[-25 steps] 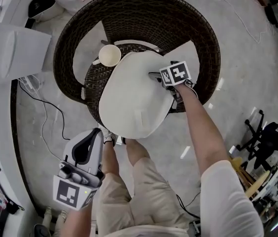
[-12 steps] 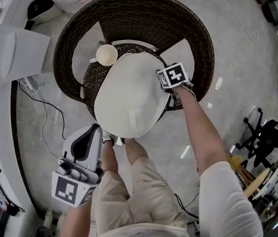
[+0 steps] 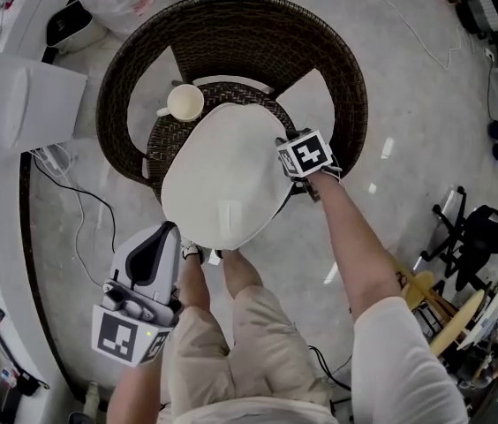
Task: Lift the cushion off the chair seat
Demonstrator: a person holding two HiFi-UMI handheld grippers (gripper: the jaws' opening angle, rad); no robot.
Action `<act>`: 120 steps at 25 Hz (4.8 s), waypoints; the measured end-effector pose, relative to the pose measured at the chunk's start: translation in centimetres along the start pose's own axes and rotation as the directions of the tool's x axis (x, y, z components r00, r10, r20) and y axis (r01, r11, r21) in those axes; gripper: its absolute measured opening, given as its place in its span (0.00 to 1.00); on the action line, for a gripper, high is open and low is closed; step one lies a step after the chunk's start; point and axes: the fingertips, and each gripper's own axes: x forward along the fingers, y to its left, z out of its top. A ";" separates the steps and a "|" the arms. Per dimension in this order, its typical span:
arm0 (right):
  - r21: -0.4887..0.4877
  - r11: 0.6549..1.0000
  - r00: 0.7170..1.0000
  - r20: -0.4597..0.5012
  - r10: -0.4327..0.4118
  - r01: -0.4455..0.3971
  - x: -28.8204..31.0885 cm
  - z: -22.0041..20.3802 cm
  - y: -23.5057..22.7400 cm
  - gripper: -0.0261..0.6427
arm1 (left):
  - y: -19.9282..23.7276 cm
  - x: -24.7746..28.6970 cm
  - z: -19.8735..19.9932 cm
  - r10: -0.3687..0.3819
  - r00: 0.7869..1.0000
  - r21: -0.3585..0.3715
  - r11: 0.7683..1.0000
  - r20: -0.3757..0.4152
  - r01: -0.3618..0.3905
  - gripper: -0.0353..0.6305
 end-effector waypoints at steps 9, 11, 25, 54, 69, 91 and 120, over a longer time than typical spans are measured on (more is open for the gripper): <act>0.012 1.000 0.996 0.086 -0.002 0.001 -6.0 -0.3 2.4 0.10 | -1.0 -1.4 2.1 -0.041 0.999 0.011 0.999 0.017 0.041 0.08; 0.019 1.000 0.993 0.115 0.000 -0.002 -7.7 -0.1 3.3 0.10 | -1.2 -2.1 3.0 -0.048 0.999 0.021 0.999 0.024 0.047 0.08; 0.019 0.998 0.965 0.257 0.048 -0.054 -18.6 -0.5 10.8 0.09 | -3.5 -6.5 8.0 -0.046 0.997 0.053 0.998 0.067 0.043 0.08; 0.163 0.984 0.881 0.472 -0.015 -0.070 -34.9 -1.5 19.3 0.09 | -7.9 -13.8 19.3 -0.045 0.979 0.218 0.976 0.198 0.001 0.08; 0.311 0.947 0.698 0.697 -0.165 -0.086 -48.9 2.1 17.0 0.09 | -8.0 -16.9 27.8 -0.057 0.935 0.296 0.954 0.350 -0.053 0.08; 0.468 0.884 0.289 0.846 -0.448 -0.002 -71.4 5.1 9.6 0.10 | -4.3 -22.1 38.2 0.034 0.827 0.291 0.927 0.561 -0.236 0.08; 0.527 0.850 0.220 0.828 -0.516 0.008 -74.5 1.3 8.1 0.10 | -5.2 -22.6 37.7 0.074 0.826 0.258 0.931 0.559 -0.259 0.08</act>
